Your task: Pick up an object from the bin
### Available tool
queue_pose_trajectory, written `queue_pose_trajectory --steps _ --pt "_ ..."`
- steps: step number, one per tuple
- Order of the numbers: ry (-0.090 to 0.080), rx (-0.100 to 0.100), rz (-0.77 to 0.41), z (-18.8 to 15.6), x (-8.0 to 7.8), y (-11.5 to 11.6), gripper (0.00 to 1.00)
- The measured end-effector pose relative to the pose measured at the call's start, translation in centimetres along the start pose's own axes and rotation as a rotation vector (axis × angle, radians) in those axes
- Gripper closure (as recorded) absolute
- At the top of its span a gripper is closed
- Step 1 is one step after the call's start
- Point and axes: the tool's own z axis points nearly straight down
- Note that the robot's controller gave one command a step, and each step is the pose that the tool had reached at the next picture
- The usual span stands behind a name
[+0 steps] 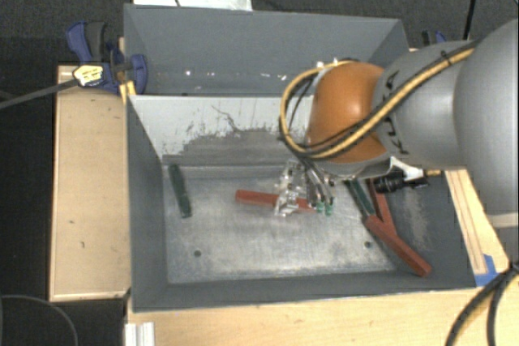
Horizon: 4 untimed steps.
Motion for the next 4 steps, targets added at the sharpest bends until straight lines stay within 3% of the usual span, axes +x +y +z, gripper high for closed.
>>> queue_pose_trajectory --steps 4 --pt "-0.009 -0.003 0.000 -3.6 -0.2 0.1 1.00"
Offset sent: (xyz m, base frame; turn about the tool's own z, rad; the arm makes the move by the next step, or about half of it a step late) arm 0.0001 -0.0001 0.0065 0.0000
